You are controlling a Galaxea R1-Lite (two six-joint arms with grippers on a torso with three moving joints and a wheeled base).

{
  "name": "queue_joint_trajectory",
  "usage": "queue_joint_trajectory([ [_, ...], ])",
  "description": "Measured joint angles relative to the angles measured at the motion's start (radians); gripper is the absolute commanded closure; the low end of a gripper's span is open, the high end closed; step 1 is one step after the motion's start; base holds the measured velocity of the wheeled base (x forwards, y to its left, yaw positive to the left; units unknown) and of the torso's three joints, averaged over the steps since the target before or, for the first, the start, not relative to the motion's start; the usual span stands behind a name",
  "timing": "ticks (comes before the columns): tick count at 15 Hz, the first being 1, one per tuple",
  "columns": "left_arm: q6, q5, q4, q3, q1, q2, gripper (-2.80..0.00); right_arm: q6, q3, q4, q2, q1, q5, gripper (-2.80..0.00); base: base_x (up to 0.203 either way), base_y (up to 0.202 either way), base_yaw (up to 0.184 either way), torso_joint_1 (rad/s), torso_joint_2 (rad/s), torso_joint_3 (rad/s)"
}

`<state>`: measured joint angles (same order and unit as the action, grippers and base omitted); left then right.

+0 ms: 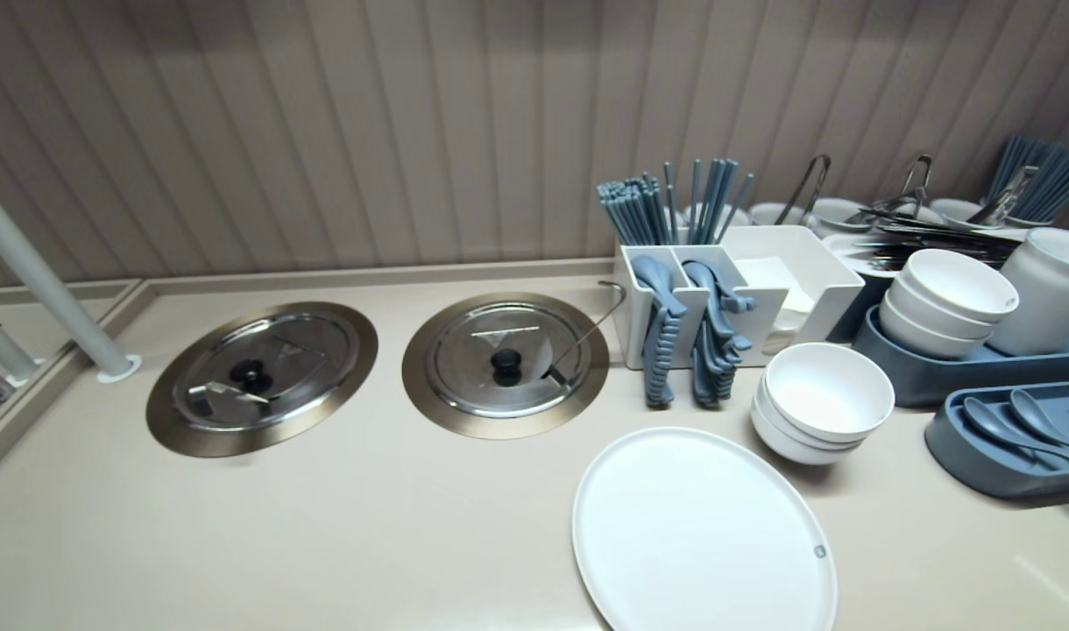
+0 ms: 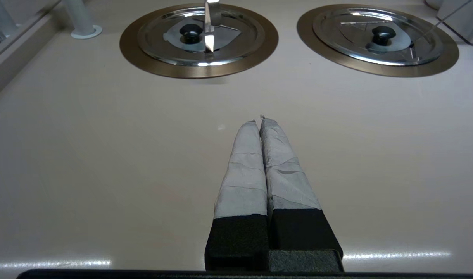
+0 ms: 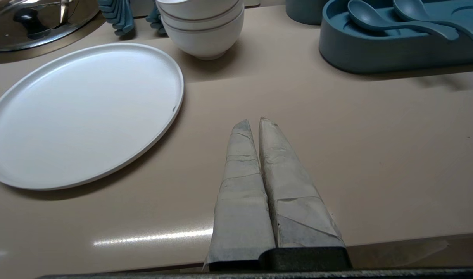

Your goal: Pick the bowl and place it on the plate

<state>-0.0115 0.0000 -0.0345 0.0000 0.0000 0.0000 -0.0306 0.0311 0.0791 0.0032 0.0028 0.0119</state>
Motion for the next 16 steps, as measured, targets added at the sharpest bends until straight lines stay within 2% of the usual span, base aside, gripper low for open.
queue_joint_trajectory([
  [16,0.000,0.000,0.000,0.000,0.000,0.000,0.00,-0.002,0.000,-0.001,0.000,0.000,0.000,0.00,0.000,0.000,0.000,0.000,0.00,0.000],
])
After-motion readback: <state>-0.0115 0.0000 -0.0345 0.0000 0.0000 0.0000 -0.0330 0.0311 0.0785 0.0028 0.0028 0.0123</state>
